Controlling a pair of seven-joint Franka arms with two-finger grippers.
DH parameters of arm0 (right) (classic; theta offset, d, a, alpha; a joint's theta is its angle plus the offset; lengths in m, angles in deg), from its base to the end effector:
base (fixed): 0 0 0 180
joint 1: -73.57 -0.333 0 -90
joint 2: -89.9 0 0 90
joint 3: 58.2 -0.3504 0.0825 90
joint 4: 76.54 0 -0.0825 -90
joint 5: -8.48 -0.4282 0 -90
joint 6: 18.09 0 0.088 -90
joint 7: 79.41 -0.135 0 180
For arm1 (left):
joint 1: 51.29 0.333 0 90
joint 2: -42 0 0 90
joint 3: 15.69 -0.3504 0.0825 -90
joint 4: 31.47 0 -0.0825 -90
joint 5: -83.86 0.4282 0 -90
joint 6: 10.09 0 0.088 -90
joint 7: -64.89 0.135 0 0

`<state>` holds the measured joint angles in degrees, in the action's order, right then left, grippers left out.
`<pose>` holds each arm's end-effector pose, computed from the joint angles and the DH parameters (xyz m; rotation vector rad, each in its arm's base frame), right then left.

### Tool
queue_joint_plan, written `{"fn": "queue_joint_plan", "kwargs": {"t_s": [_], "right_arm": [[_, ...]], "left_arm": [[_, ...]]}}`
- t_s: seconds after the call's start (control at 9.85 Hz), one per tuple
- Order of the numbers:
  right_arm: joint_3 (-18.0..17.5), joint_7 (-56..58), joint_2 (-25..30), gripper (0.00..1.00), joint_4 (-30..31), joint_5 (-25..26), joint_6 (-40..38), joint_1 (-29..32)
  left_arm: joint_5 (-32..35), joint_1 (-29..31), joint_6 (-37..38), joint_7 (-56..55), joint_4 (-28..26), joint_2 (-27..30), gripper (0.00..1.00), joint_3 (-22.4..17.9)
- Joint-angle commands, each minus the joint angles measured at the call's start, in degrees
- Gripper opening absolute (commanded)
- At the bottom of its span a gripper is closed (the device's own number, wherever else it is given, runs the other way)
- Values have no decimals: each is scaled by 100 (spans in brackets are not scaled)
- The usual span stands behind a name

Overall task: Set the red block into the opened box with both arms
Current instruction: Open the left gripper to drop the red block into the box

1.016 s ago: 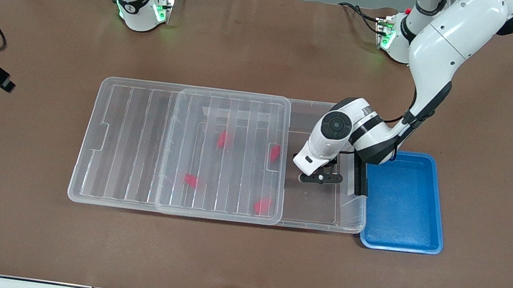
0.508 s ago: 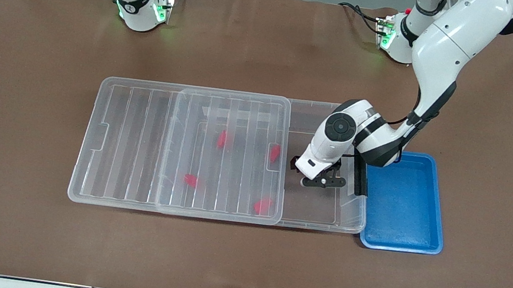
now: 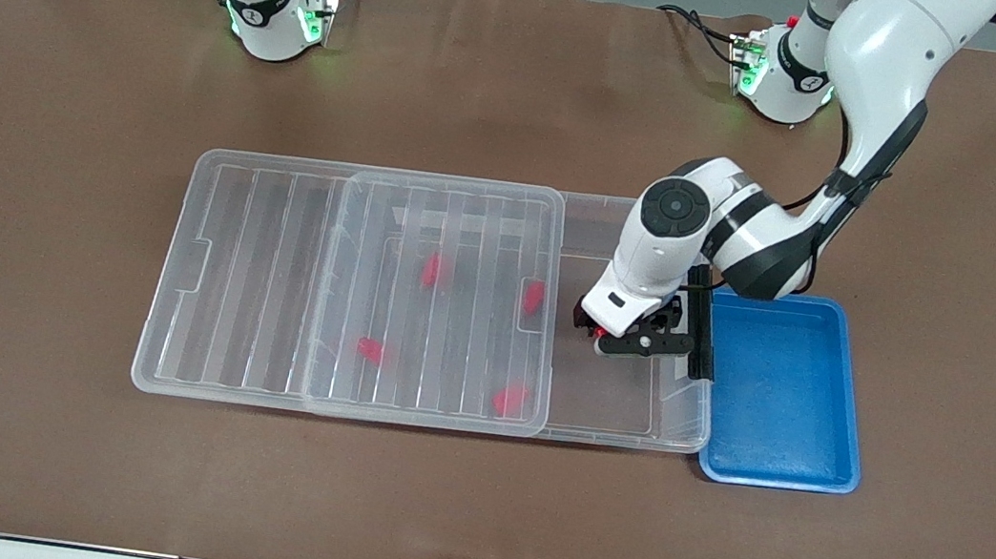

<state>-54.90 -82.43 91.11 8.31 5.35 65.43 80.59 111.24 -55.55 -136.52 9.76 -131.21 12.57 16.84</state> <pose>0.5712 -0.0964 0.6795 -3.0663 0.3491 -0.0022 0.6092 -0.3787 0.3009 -3.0843 -0.1663 -0.1954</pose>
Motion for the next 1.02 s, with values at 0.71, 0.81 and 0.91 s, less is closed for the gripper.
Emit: {"fn": "queue_joint_plan", "kwargs": {"t_s": [0.71, 0.81, 0.91], "right_arm": [[-40, 74, -16, 100, -74, 23, -73, 63], [-40, 74, -16, 100, -74, 23, -64, 63], [-40, 74, -16, 100, -74, 14, -73, 63]], "left_arm": [[-688, 1673, 3124, 2023, 1853, 1140, 100, 790], [-1012, 1909, 3124, 2346, 1853, 1289, 100, 790], [-1242, 2103, 3133, 2628, 1853, 1439, 100, 790]]}}
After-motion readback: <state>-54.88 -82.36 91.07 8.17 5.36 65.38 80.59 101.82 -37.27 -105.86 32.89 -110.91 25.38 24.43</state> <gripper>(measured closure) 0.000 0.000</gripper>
